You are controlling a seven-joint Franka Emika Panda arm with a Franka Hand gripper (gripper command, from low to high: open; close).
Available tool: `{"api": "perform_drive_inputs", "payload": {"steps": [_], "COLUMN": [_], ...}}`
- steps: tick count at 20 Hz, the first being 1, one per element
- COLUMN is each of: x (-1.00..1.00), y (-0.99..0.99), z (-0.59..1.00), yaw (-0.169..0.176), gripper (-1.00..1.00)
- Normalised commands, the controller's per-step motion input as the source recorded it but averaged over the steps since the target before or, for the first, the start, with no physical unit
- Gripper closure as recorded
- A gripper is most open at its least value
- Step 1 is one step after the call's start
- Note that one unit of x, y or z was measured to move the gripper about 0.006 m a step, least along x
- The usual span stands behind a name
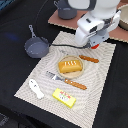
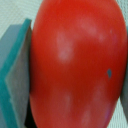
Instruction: Interact with the objects in diverse but meaningful ways.
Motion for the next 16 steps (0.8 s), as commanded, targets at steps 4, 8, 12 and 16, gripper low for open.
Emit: {"api": "perform_drive_inputs", "payload": {"steps": [4, 8, 12, 16], "x": [-0.84, -0.96, -0.98, -0.95], "y": [-0.05, -0.15, -0.25, -0.46], "z": [0.79, 0.34, 0.09, -0.11], "yaw": [0.023, 0.001, 0.0, 0.0], "gripper": [1.0, 1.0, 1.0, 1.0]}}
